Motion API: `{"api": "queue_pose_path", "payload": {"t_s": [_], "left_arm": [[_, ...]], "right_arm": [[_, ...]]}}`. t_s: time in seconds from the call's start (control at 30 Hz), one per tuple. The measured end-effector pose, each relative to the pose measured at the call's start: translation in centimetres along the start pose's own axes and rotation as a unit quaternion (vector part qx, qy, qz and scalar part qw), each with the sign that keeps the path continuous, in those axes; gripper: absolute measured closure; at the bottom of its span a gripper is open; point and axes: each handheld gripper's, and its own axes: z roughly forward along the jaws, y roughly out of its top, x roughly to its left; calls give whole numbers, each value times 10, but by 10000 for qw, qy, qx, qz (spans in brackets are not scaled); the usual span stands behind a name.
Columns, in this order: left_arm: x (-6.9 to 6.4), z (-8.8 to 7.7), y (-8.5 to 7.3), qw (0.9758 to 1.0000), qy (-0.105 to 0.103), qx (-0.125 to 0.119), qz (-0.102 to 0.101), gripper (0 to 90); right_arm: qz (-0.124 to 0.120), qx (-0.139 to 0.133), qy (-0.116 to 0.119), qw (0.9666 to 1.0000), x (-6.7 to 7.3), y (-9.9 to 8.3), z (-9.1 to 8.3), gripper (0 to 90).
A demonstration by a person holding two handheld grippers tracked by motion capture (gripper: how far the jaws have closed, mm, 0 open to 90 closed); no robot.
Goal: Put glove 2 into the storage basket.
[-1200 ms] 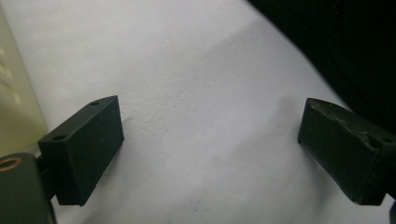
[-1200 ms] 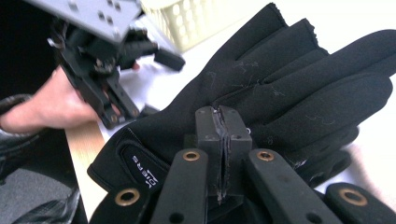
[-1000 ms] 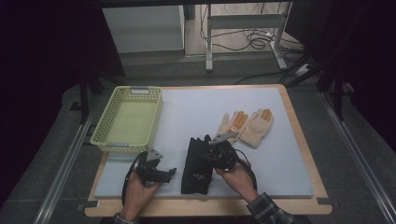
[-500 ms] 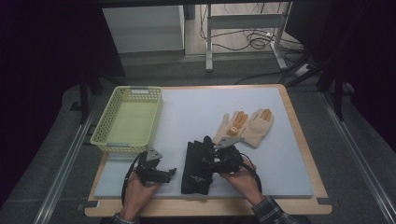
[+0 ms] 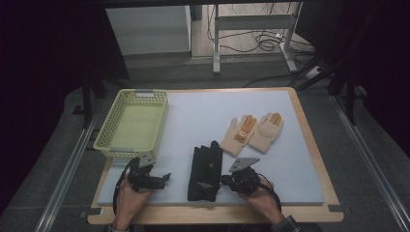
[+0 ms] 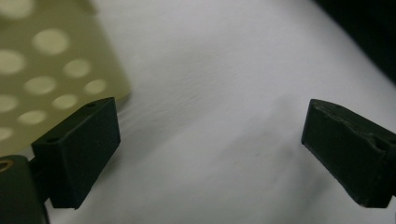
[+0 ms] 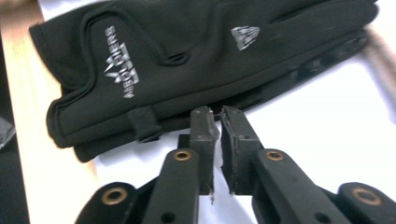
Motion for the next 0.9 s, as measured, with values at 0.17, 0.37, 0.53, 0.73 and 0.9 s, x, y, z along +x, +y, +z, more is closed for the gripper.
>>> {"api": "queue_pose_path", "payload": {"t_s": [0.17, 0.37, 0.53, 0.73, 0.9], "left_arm": [[7, 3, -6, 9999, -19, -22, -131, 38], [10, 4, -6, 9998, -105, 6, -187, 28], [11, 4, -6, 9997, -115, 8, -200, 29], [11, 5, -6, 9997, -119, -4, -209, 29], [11, 5, -7, 9997, -124, -15, -213, 28]], "right_arm": [[-46, -5, 132, 9999, 5, 1, 9, 850], [-74, -46, 201, 9998, 8, 6, 17, 849], [-65, -53, 210, 9997, 11, 14, 26, 848], [-68, -53, 202, 9998, 12, 25, 38, 848], [-126, -31, 115, 9998, 13, 35, 48, 849]]}}
